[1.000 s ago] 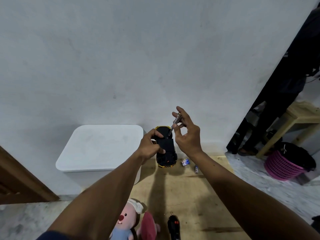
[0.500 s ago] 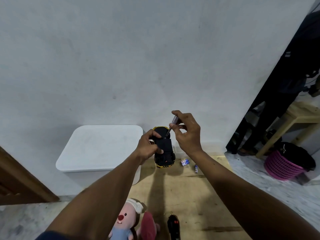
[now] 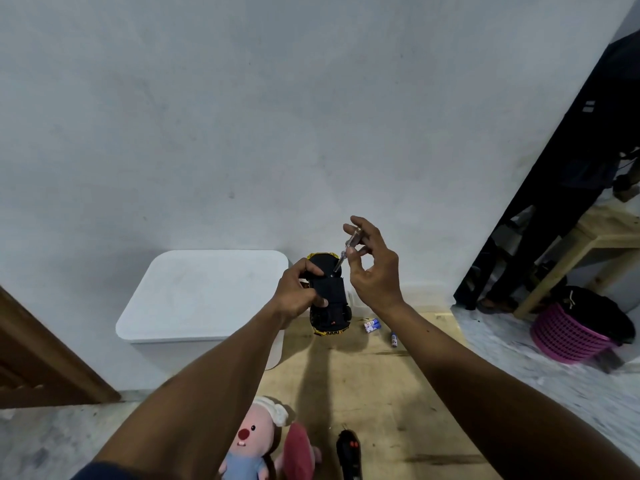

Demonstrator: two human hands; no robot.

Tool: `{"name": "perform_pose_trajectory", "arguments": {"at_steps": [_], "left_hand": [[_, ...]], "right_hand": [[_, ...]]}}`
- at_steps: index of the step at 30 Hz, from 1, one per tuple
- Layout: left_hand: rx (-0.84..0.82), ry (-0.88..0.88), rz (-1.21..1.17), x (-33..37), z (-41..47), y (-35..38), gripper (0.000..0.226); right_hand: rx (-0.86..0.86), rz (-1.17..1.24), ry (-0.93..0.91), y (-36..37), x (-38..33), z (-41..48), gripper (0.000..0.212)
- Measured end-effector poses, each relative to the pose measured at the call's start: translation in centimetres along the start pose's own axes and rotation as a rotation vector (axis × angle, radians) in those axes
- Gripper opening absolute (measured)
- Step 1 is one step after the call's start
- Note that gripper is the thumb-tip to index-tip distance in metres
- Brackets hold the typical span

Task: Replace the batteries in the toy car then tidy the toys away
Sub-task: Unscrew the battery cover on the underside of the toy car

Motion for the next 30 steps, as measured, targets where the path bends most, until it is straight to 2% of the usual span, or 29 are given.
{"name": "perform_pose_trajectory", "arguments": {"at_steps": [5,8,11,18,24,30], "left_hand": [[-0.003,-0.001,-0.007,0.1,-0.1,0.1,0.050],[-0.005,-0.007,-0.015,0.1,-0.3,0.3,0.051],[0.005,-0.014,-0.025,0.0,-0.4,0.4,0.051],[-0.033,-0.019,-0.026,0.5,-0.7,1.0,0.052],[-0.024,-0.033,-0.037,0.6,-0.8,0.8,0.052],[-0.009,-0.046,-0.049,0.5,-0.8,0.5,0.052]], "right_hand": [[0.038,-0.025,-0.035,-0.2,0.0,0.3,0.047],[0.011,-0.014,-0.031,0.0,-0.1,0.4,0.056],[0.003,-0.001,-0.030,0.0,-0.3,0.3,0.051],[-0.003,0.038,0.082,0.1,0.3,0.3,0.057],[0.018,-0.027,0.020,-0.4,-0.3,0.6,0.047],[0.001,0.016,0.034,-0.3,0.0,0.6,0.062]]}}
Point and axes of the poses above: each hand's wrist, its own z-axis towards the middle knuckle, its own y-axis out of the palm, x = y × z, the point moved 7 cm from there along z, towards the middle knuckle, and after that the axes turned 11 degrees about -z, right-handed, at the moved point
